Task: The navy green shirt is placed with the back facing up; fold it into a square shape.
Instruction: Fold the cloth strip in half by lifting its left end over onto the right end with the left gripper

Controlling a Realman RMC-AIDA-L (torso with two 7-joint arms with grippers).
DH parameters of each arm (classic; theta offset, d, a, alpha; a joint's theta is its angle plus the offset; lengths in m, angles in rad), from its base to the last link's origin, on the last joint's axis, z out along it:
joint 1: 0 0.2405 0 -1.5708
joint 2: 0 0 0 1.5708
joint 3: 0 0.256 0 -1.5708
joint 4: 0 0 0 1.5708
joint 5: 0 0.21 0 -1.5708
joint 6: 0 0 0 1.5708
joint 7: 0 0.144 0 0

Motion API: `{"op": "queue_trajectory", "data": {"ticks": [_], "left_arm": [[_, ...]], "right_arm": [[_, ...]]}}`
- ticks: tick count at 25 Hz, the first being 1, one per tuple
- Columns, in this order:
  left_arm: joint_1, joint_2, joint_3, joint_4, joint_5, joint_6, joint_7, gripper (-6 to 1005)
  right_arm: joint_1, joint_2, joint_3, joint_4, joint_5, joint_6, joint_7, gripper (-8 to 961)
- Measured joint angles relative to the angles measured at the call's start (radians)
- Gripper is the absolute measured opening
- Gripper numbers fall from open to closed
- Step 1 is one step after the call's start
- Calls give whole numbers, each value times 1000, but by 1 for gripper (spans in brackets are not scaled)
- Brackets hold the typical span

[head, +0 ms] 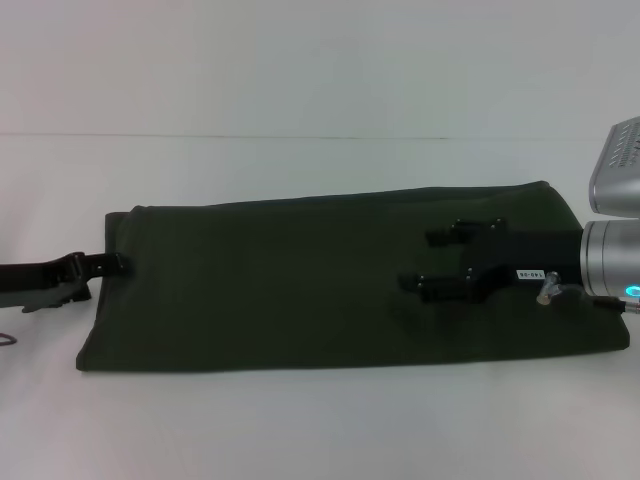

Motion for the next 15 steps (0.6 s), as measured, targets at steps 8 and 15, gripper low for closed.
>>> {"op": "queue_trajectory", "data": {"ticks": [8,15], "left_arm": [[-3,-6,10,-2,-4,-2,0,862],[-19,-15,10,-16,-4,10,0,861]], "right_arm": [[0,0,0,0,-1,0,0,865],[0,0,0,0,-1,0,0,865]]}}
